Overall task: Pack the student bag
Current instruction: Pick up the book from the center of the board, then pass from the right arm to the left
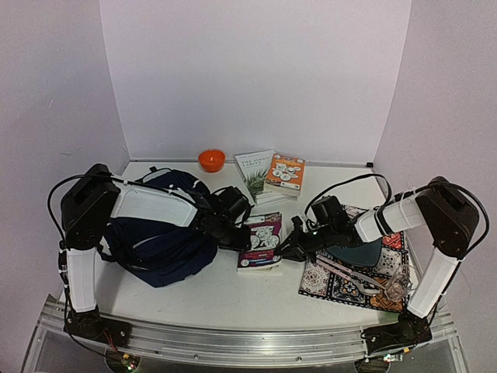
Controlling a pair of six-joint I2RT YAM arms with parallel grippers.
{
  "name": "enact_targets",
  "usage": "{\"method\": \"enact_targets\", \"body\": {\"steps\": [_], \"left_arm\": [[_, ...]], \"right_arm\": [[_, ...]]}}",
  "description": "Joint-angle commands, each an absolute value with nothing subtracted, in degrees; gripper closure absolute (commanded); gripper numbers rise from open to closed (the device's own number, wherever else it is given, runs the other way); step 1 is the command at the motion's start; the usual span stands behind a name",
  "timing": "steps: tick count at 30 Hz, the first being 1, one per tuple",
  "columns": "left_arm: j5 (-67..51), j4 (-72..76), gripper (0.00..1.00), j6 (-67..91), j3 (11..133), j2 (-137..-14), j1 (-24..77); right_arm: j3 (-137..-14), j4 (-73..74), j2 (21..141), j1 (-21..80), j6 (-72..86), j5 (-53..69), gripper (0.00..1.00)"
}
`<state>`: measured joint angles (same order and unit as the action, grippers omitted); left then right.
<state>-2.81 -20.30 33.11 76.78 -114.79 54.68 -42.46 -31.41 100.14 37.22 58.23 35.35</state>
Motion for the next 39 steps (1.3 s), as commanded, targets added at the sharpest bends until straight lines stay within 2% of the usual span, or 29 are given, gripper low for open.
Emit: {"method": "enact_targets", "body": {"steps": [1, 10, 15, 29, 32, 39], "left_arm": [[-4.31, -19.78, 0.58, 37.39, 74.53, -110.37, 53.97], [-7.68, -11.51, 0.34, 49.00, 66.94, -100.23, 48.27], [-13.72, -3.82, 0.30, 55.41, 62.52, -97.85, 46.85], [-20.72, 9.71, 0.27, 68.75, 56.90, -99.16, 46.23], [-22.40, 10.74, 0.30, 69.64, 57.59, -99.71, 46.23], [-26.94, 19.04, 0.44, 74.97, 58.16, -99.93, 46.23]], "right_arm": [[-42.08, -34.28, 95.90, 37.53, 59.33, 35.00, 1.00], [-44.38, -38.64, 90.64, 37.24, 63.81, 36.40, 1.00], [-43.56, -45.96, 89.73, 37.14, 68.13, 37.74, 1.00], [-37.91, -67.61, 89.52, 37.02, 77.95, 37.64, 1.00], [-37.12, -70.62, 90.55, 37.08, 79.64, 37.53, 1.00], [-36.90, -75.27, 93.43, 37.33, 81.66, 37.70, 1.00]]}}
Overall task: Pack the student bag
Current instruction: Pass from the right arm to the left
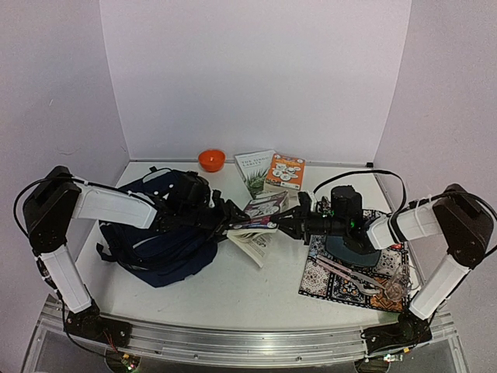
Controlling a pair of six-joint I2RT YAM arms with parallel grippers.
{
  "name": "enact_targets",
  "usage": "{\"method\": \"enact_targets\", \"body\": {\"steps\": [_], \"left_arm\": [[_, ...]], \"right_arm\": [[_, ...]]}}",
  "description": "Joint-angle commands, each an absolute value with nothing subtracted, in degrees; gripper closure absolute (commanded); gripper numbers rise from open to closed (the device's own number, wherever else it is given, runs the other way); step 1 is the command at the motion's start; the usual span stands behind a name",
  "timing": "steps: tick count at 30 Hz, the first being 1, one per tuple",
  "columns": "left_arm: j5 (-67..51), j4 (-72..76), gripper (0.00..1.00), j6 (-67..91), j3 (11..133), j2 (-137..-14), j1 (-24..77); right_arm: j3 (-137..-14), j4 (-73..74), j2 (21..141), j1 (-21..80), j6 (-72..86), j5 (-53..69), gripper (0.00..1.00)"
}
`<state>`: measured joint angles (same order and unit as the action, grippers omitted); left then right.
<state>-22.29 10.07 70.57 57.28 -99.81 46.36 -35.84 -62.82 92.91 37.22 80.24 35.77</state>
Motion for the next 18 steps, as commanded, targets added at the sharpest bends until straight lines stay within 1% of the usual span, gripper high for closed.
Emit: {"method": "enact_targets", "body": {"steps": [1, 4, 10, 13, 15, 17, 18], "left_arm": [[-27.13, 20.00, 0.46, 75.81, 58.06, -99.69, 46.27], [-26.12, 21.75, 0.55, 77.44, 56.96, -97.88, 46.04], [-23.07, 23.51, 0.77, 79.06, 53.74, -93.31, 44.69], [-22.71, 24.09, 0.91, 79.58, 53.20, -92.39, 44.47], [-22.45, 24.45, 0.99, 79.99, 53.15, -92.02, 44.47], [-21.49, 24.91, 1.00, 80.39, 52.96, -91.46, 44.43], [-20.61, 25.03, 1.00, 80.47, 52.78, -90.91, 44.34]], "right_arm": [[-36.91, -75.53, 93.92, 37.31, 81.88, 37.91, 1.00], [-36.39, -75.82, 94.79, 37.29, 82.11, 38.29, 1.00], [-33.29, -75.73, 95.28, 37.30, 81.99, 37.65, 1.00], [-32.99, -75.44, 96.15, 37.31, 81.91, 38.18, 1.00], [-33.22, -74.31, 96.30, 37.32, 81.54, 38.02, 0.95], [-33.32, -71.91, 95.78, 37.29, 80.81, 37.09, 0.87], [-33.24, -70.29, 95.16, 37.35, 80.43, 36.19, 0.82]]}}
